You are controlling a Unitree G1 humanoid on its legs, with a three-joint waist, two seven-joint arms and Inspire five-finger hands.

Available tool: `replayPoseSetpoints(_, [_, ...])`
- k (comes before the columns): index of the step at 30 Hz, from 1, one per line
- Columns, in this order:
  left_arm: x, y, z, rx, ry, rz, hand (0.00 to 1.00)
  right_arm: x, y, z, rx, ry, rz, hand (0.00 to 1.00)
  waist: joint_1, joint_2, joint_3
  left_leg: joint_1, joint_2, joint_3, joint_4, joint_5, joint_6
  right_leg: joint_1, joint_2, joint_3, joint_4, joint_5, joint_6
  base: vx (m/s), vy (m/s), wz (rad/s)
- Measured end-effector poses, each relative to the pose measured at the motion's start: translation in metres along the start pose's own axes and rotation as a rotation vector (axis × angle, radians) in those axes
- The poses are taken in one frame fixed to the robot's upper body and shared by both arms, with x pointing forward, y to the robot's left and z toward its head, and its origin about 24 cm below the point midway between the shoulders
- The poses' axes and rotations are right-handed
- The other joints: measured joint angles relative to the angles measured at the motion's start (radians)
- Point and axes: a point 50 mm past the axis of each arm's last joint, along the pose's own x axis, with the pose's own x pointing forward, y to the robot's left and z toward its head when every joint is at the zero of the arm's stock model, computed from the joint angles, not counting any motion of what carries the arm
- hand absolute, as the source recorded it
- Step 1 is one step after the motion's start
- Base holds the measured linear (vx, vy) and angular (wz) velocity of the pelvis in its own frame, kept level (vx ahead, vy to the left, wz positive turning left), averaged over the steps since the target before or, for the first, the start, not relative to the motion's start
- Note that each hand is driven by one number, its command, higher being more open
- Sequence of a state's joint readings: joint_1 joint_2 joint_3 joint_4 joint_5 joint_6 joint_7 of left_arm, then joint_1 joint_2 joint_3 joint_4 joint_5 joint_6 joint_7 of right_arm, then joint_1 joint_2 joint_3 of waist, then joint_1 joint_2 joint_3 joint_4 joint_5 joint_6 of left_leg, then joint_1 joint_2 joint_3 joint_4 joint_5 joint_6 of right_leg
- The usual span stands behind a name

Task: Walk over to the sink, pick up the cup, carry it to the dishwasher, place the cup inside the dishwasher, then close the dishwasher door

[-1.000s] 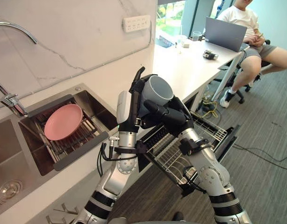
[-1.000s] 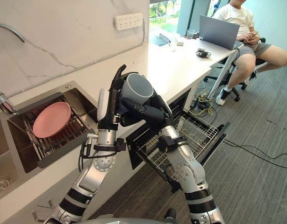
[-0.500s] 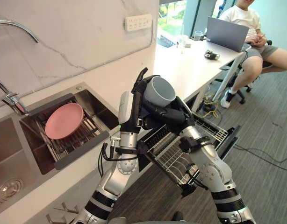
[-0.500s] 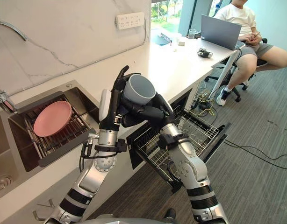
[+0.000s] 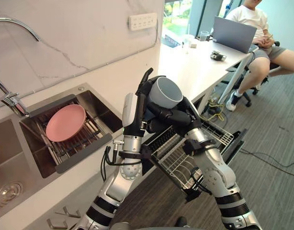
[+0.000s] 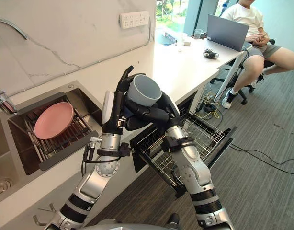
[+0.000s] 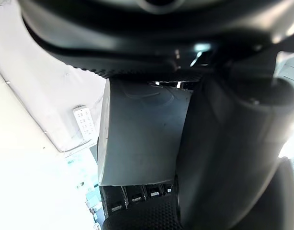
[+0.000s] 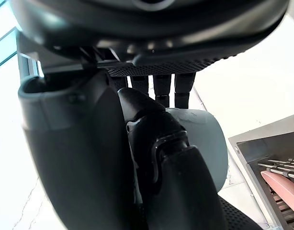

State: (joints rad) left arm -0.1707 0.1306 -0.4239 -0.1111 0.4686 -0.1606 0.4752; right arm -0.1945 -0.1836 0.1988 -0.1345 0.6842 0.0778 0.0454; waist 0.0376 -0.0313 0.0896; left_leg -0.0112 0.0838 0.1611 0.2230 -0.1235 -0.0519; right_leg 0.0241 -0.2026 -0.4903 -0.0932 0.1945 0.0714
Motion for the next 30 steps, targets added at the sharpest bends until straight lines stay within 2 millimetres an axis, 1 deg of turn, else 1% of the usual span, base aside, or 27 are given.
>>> replayPoseSetpoints(1, [0.000, 0.001, 0.000, 0.000, 0.001, 0.000, 1.00, 0.000, 0.001, -0.001, 0.001, -0.001, -0.006, 0.00, 0.000, -0.001, 0.003, 0.000, 0.000, -0.002, 0.001, 0.000, 0.000, 0.000, 0.000, -0.002, 0.000, -0.001, 0.001, 0.00, 0.000, 0.04])
replayPoseSetpoints(6, [-0.007, -0.002, -0.002, -0.004, 0.006, -0.020, 1.00, 0.000, 0.000, 0.000, 0.006, -0.013, -0.043, 0.00, 0.000, -0.001, 0.010, -0.008, -0.001, -0.009, 0.003, 0.000, -0.001, -0.001, -0.001, -0.007, 0.000, -0.002, 0.002, 0.00, 0.002, 0.05])
replayPoseSetpoints(10, [-0.021, -0.010, -0.003, -0.013, 0.016, -0.084, 1.00, 0.001, -0.002, 0.004, 0.033, -0.077, -0.151, 0.00, 0.001, 0.000, 0.011, -0.009, -0.002, -0.011, 0.003, 0.000, -0.001, 0.000, -0.001, -0.005, 0.000, -0.002, 0.003, 0.00, 0.000, 0.00])
replayPoseSetpoints(12, [-0.035, -0.020, 0.000, -0.051, 0.014, -0.135, 1.00, 0.001, -0.005, 0.009, 0.075, -0.153, -0.263, 0.00, 0.000, 0.000, 0.012, -0.009, -0.003, -0.011, 0.003, 0.000, -0.001, -0.001, -0.002, -0.004, 0.000, -0.002, 0.003, 0.00, 0.000, 0.00])
replayPoseSetpoints(16, [-0.038, -0.026, 0.004, -0.073, -0.003, -0.154, 1.00, 0.000, -0.007, 0.012, 0.114, -0.204, -0.357, 0.00, 0.000, 0.002, 0.013, -0.008, -0.003, -0.011, 0.003, 0.000, -0.001, -0.002, -0.002, -0.005, 0.000, -0.003, 0.002, 0.00, 0.000, 0.00])
replayPoseSetpoints(19, [-0.045, -0.034, 0.010, -0.096, -0.027, -0.195, 1.00, 0.001, -0.009, 0.018, 0.160, -0.267, -0.435, 0.00, 0.001, 0.002, 0.014, -0.008, -0.004, -0.011, 0.004, 0.000, -0.001, -0.003, -0.003, -0.006, 0.000, -0.005, -0.001, 0.00, 0.000, 0.00])
replayPoseSetpoints(23, [-0.056, -0.048, 0.011, -0.114, -0.012, -0.275, 1.00, 0.008, -0.005, 0.038, 0.152, -0.394, -0.472, 0.00, -0.003, 0.009, 0.017, -0.009, -0.006, -0.009, 0.003, 0.000, -0.001, -0.004, -0.005, -0.004, 0.000, -0.005, -0.001, 0.00, 0.000, 0.00])
replayPoseSetpoints(27, [-0.058, -0.051, 0.014, -0.146, -0.017, -0.286, 1.00, 0.007, -0.006, 0.053, 0.086, -0.488, -0.540, 0.00, -0.002, 0.012, 0.019, -0.009, -0.006, -0.009, 0.002, 0.000, -0.001, -0.004, -0.005, -0.005, 0.000, -0.002, 0.002, 0.00, 0.000, 0.00])
replayPoseSetpoints(28, [-0.059, -0.050, 0.014, -0.193, -0.004, -0.282, 1.00, 0.004, -0.010, 0.060, 0.068, -0.527, -0.577, 0.00, 0.001, 0.012, 0.020, -0.009, -0.006, -0.009, 0.002, 0.000, -0.001, -0.003, -0.005, -0.005, 0.000, 0.000, 0.005, 0.00, 0.000, 0.00])
replayPoseSetpoints(30, [-0.059, -0.046, 0.012, -0.353, 0.083, -0.256, 1.00, -0.004, -0.019, 0.074, 0.039, -0.598, -0.640, 0.00, 0.001, 0.012, 0.020, -0.009, -0.008, -0.009, 0.001, 0.000, -0.001, -0.003, -0.007, -0.004, 0.000, 0.000, 0.006, 0.00, 0.000, 0.00])
